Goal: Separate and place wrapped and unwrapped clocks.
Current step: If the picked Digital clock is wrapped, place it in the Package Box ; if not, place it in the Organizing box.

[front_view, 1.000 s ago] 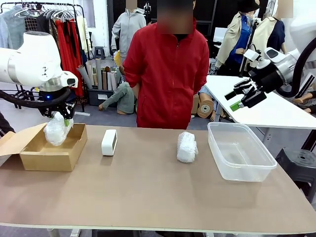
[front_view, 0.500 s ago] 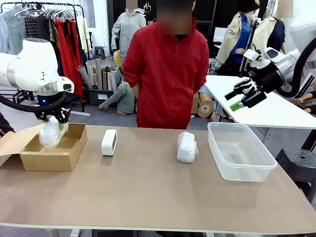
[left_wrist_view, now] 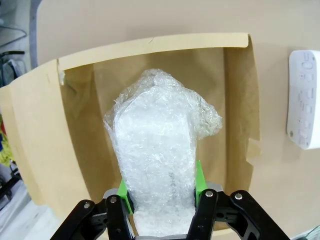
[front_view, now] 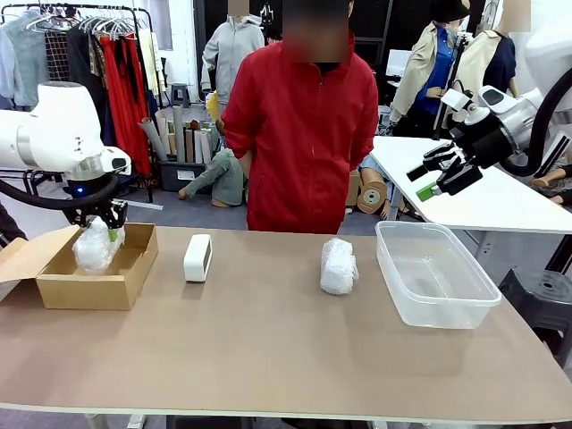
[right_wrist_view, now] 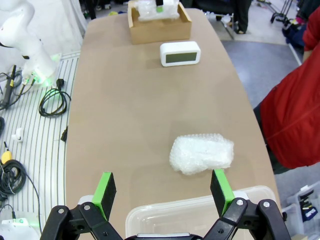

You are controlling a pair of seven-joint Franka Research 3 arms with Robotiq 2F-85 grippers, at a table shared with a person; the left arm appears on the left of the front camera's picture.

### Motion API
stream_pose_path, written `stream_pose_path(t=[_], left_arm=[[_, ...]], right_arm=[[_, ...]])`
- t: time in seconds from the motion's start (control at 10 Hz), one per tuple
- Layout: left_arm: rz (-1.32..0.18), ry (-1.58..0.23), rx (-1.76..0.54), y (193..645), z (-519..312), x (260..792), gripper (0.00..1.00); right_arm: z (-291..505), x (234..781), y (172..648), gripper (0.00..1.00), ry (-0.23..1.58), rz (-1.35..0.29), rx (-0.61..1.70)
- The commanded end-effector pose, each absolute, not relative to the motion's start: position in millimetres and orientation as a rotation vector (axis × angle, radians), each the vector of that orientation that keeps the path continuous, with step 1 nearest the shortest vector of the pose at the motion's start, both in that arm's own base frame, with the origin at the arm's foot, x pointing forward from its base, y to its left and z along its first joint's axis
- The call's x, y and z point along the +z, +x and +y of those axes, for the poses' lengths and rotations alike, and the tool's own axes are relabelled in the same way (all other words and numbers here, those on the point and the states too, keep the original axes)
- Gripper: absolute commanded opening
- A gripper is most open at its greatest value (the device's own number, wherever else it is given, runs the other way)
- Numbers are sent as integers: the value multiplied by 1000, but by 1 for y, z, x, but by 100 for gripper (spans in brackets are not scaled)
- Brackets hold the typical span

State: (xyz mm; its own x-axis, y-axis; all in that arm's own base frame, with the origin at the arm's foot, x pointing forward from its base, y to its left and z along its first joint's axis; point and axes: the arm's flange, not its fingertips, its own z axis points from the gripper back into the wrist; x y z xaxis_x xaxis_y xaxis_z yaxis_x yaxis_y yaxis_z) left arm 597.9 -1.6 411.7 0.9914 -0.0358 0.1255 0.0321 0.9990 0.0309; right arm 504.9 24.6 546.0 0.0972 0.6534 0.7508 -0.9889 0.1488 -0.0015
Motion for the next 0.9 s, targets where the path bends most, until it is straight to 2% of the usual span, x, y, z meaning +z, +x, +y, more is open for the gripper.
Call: stream_pose_path(t=[0.0, 0.8], left_arm=[[-122, -1, -46, 609, 5, 407, 0], [-99, 10, -36, 611, 4, 367, 0]], right_arm=[[25, 547, 505, 100, 600, -703, 1331], [25, 547, 505, 100, 600, -703, 1331]])
